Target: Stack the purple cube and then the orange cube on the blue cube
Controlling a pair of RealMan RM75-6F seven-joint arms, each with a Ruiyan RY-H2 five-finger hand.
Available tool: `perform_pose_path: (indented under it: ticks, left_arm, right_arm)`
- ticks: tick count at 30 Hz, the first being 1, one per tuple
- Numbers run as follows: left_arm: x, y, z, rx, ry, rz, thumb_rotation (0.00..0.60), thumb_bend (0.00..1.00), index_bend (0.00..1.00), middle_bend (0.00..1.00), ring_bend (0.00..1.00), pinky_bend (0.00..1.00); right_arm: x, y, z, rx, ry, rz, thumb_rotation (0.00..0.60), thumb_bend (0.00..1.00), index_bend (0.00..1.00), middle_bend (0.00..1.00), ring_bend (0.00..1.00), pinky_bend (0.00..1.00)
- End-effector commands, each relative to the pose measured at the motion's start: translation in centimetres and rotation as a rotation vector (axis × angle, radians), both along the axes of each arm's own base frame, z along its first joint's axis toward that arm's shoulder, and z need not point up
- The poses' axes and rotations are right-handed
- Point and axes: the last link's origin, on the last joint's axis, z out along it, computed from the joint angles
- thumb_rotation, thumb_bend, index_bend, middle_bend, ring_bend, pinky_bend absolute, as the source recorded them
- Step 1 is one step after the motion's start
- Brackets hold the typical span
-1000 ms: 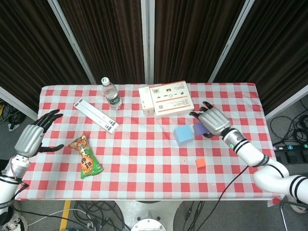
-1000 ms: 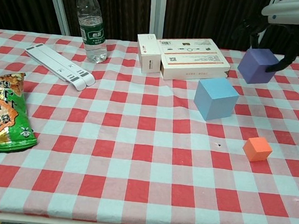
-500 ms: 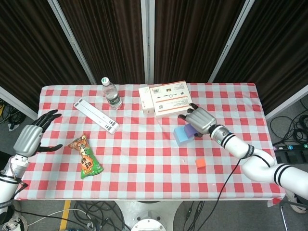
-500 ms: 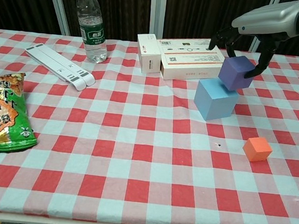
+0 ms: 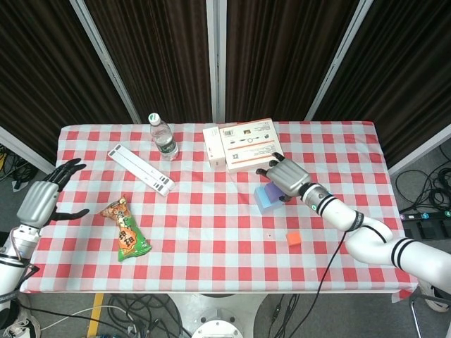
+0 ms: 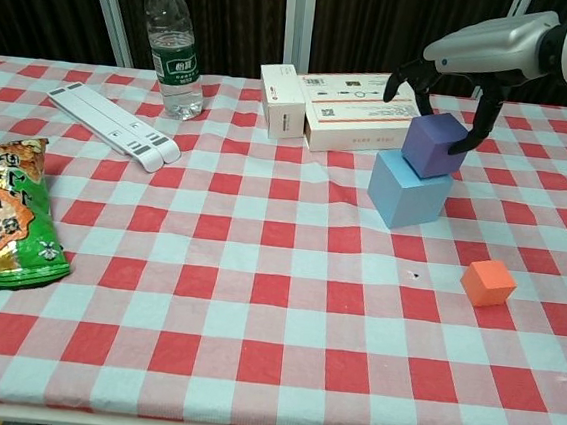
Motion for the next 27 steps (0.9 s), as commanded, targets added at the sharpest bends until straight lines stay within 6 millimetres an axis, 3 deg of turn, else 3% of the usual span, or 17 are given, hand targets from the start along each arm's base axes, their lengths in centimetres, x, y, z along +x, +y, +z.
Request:
perform_pose_path:
  ticks: [1, 27]
  left_arm:
    - [-0.10, 0.09, 0.07, 0.002, -0.004, 0.002, 0.600, 0.00, 0.21, 0.19, 0.16, 0.29]
    - [-0.97, 0.19, 0.41, 0.000, -0.031, 0.015, 0.600, 0.00, 0.21, 0.19, 0.16, 0.29]
  right_arm:
    - [0.25, 0.03, -0.05, -0.006, -0.005, 0.000, 0.600, 0.12, 0.18, 0.48, 0.19, 0.07]
    - [1.22, 0.24, -1.03, -0.010, 0.003, -0.034, 0.600, 0.12, 0.18, 0.49, 0.19, 0.07]
